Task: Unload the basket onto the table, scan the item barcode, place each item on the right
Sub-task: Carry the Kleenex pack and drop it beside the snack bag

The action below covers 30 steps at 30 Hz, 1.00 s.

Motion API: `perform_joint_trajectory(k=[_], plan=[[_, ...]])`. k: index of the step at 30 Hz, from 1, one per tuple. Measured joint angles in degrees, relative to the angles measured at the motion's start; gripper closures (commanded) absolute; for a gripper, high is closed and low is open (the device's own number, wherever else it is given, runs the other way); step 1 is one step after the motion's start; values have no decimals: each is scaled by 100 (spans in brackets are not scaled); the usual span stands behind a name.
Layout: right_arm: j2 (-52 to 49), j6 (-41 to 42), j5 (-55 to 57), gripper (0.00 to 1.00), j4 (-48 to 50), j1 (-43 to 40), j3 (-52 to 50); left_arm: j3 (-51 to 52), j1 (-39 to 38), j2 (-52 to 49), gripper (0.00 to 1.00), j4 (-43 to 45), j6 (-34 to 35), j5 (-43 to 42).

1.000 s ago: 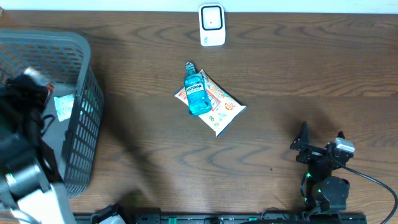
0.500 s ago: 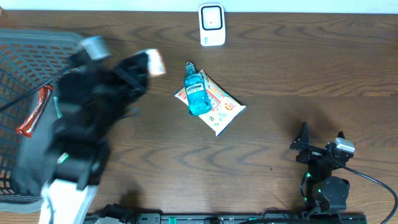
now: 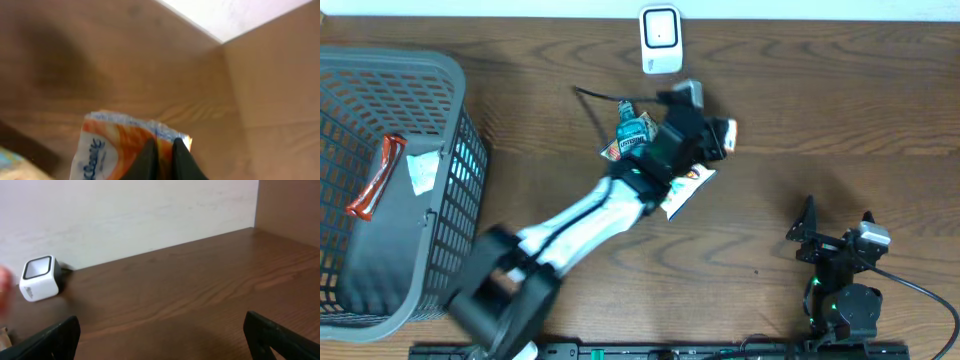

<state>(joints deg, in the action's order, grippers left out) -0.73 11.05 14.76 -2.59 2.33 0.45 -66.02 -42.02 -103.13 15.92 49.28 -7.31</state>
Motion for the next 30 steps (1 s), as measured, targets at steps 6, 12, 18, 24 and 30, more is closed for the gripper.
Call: perform_joint_trajectory(k=[6, 12, 18, 24, 30], plan=[[0, 0, 0, 1, 0, 0, 0, 0, -101, -951, 92, 199, -2, 168], [0, 0, 2, 1, -2, 0, 0, 0, -101, -1172, 31, 223, -15, 216], [0, 0, 0, 1, 0, 0, 0, 0, -76, -861, 19, 63, -149, 264], [2, 0, -2, 1, 0, 0, -2, -267, 184, 533, 19, -1423, -706, 308], [0, 0, 0, 1, 0, 0, -2, -1174, 522, 1993, 18, -3484, -1895, 1270]])
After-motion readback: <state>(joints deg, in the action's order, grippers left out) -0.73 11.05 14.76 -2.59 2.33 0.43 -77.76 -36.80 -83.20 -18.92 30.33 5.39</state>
